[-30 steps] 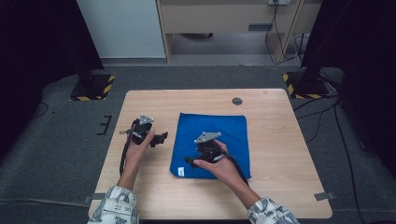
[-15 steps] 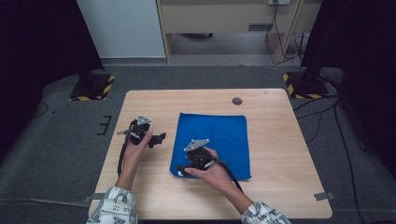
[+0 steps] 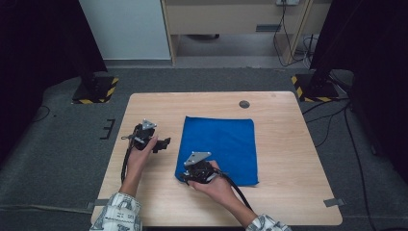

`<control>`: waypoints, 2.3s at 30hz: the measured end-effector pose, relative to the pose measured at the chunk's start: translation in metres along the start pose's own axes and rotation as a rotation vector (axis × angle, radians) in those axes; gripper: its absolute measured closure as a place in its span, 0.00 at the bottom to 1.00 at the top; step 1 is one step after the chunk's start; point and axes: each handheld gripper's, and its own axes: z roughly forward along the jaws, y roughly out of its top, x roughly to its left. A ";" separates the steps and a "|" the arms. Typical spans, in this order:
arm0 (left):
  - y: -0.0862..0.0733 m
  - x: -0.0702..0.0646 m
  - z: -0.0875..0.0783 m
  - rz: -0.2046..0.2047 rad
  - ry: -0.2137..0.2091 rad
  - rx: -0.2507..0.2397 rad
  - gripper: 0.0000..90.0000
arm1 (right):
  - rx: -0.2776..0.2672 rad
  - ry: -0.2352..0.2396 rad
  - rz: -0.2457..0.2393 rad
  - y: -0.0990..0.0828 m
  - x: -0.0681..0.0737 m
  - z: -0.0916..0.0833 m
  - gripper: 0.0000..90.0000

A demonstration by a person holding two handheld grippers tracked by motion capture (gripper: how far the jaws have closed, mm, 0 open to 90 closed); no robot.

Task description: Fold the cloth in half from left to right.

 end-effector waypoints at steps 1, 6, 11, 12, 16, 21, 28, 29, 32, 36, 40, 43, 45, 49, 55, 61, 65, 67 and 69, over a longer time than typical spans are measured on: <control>0.000 0.000 0.000 0.001 -0.001 0.001 0.12 | -0.011 0.005 0.007 0.002 0.003 0.002 0.66; 0.000 -0.001 0.000 0.000 -0.003 0.001 0.12 | -0.018 0.026 0.014 0.003 0.010 0.007 0.56; 0.000 -0.001 0.000 0.001 -0.003 -0.003 0.12 | -0.002 0.021 -0.002 0.001 0.019 0.013 0.52; 0.000 -0.002 0.000 0.000 -0.004 -0.003 0.12 | 0.011 0.009 -0.008 0.001 0.019 0.015 0.56; 0.001 -0.004 0.001 -0.002 -0.023 0.012 0.12 | 0.029 -0.020 -0.018 -0.001 0.019 0.019 0.84; 0.003 -0.008 0.003 -0.014 -0.052 0.008 0.15 | 0.033 0.019 -0.027 -0.003 0.024 0.015 0.98; 0.016 -0.017 0.008 0.028 -0.074 -0.006 0.15 | 0.017 0.072 -0.020 -0.010 0.033 0.006 0.98; 0.018 -0.019 0.010 0.031 -0.079 -0.013 0.16 | 0.017 0.081 -0.023 -0.011 0.035 0.004 0.98; 0.026 -0.024 0.018 0.067 -0.081 -0.019 0.18 | 0.021 0.093 -0.025 -0.016 0.039 0.002 0.98; 0.033 -0.029 0.038 0.105 -0.068 0.009 0.21 | 0.029 0.095 -0.026 -0.018 0.041 0.001 0.98; 0.038 -0.028 0.048 0.112 -0.063 0.023 0.24 | 0.021 0.091 -0.012 -0.020 0.041 0.002 0.98; 0.044 -0.027 0.056 0.109 -0.061 0.057 0.28 | 0.030 0.074 -0.017 -0.020 0.043 0.000 0.97; 0.047 -0.025 0.064 0.116 -0.057 0.093 0.29 | 0.031 0.057 -0.031 -0.017 0.045 -0.002 0.97; 0.046 -0.021 0.069 0.102 -0.050 0.061 0.37 | 0.021 0.054 -0.010 -0.016 0.044 -0.003 0.97; 0.041 -0.020 0.078 0.107 -0.060 0.065 0.49 | 0.020 0.052 -0.004 -0.016 0.045 -0.004 0.97; 0.041 -0.021 0.082 0.106 -0.096 0.050 0.75 | 0.015 0.054 0.001 -0.014 0.045 -0.007 0.98; 0.041 -0.021 0.082 0.118 -0.109 0.056 0.91 | 0.005 0.049 0.010 -0.013 0.045 -0.010 0.98; 0.042 -0.019 0.081 0.104 -0.115 0.055 0.93 | 0.001 0.046 0.005 -0.013 0.045 -0.011 0.98; 0.044 -0.019 0.076 0.088 -0.124 0.041 0.96 | 0.000 0.044 0.005 -0.012 0.045 -0.012 0.98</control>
